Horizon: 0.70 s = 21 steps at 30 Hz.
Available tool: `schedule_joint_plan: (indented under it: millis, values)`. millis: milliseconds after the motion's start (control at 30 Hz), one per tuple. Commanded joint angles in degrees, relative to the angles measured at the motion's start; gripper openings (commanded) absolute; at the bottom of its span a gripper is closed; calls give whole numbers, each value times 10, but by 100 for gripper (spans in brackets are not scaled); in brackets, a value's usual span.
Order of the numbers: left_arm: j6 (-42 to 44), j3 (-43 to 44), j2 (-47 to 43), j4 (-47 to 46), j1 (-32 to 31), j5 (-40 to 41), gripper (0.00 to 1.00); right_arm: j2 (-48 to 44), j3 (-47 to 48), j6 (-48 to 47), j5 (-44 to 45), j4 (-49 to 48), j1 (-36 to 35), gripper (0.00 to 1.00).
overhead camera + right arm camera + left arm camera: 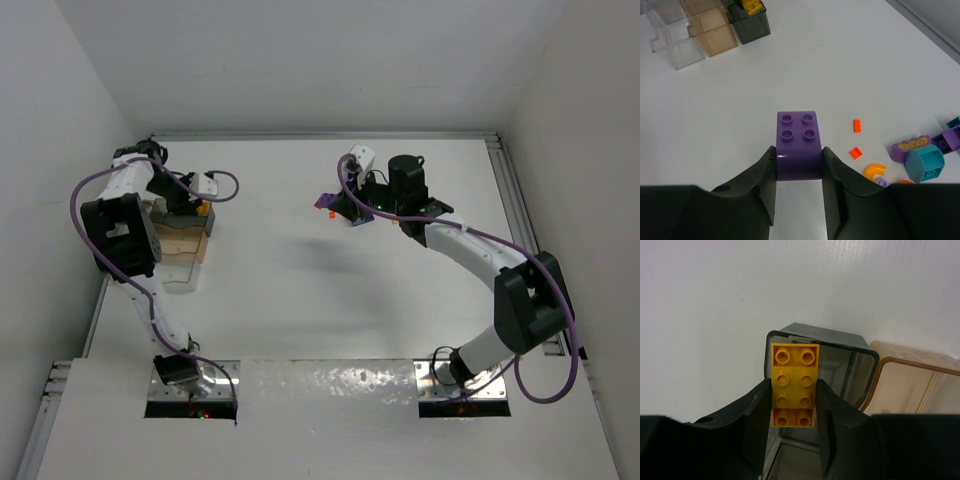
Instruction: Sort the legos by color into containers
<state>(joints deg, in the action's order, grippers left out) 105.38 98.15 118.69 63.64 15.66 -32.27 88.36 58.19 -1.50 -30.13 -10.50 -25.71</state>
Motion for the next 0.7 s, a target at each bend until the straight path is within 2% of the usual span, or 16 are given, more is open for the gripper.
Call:
schedule_joint_plan:
  millis: [0, 100, 300, 667]
  values:
    - [30, 6, -21, 15, 6, -23, 0, -16, 4, -10, 2, -11, -6, 0]
    - [32, 19, -24, 17, 20, -35, 0, -15, 10, -16, 4, -5, -6, 0]
    - [61, -9, -24, -3, 25, -1, 0, -9, 14, -16, 5, -7, -6, 0]
    - [-32, 5, 5, -125, 25, 27, 0, -6, 32, -32, 5, 10, -6, 0]
